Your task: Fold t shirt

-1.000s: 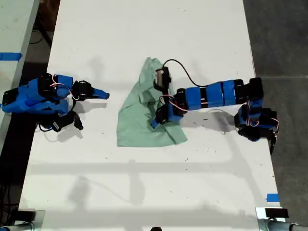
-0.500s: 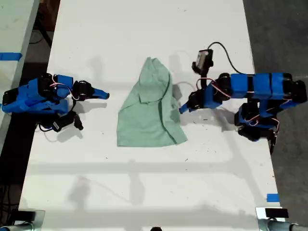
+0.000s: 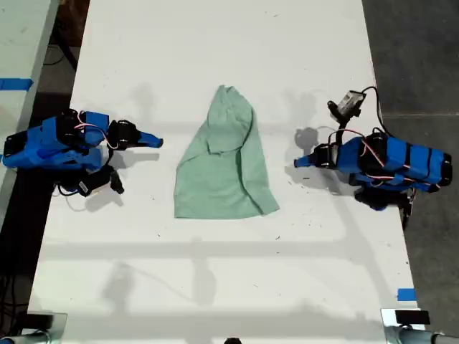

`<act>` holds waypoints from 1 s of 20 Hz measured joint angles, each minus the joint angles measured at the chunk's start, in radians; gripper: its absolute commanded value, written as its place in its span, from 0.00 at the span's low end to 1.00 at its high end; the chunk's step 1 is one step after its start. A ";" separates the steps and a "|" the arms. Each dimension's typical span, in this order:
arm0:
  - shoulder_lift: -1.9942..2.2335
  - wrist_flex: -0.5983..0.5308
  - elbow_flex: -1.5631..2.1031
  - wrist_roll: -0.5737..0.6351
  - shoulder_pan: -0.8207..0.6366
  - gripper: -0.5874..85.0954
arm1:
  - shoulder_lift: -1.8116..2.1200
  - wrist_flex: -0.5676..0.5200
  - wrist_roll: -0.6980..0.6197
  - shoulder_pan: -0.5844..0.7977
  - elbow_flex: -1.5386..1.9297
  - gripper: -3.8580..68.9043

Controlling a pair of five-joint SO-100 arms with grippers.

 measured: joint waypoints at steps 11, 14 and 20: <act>0.000 0.000 0.000 0.000 0.000 0.01 | 0.020 0.034 0.060 -0.011 0.003 0.08; 0.000 0.000 0.000 0.000 0.000 0.01 | 0.020 0.040 0.071 -0.015 0.003 0.08; 0.000 0.000 0.000 0.000 0.000 0.01 | 0.020 0.040 0.081 -0.015 0.003 0.08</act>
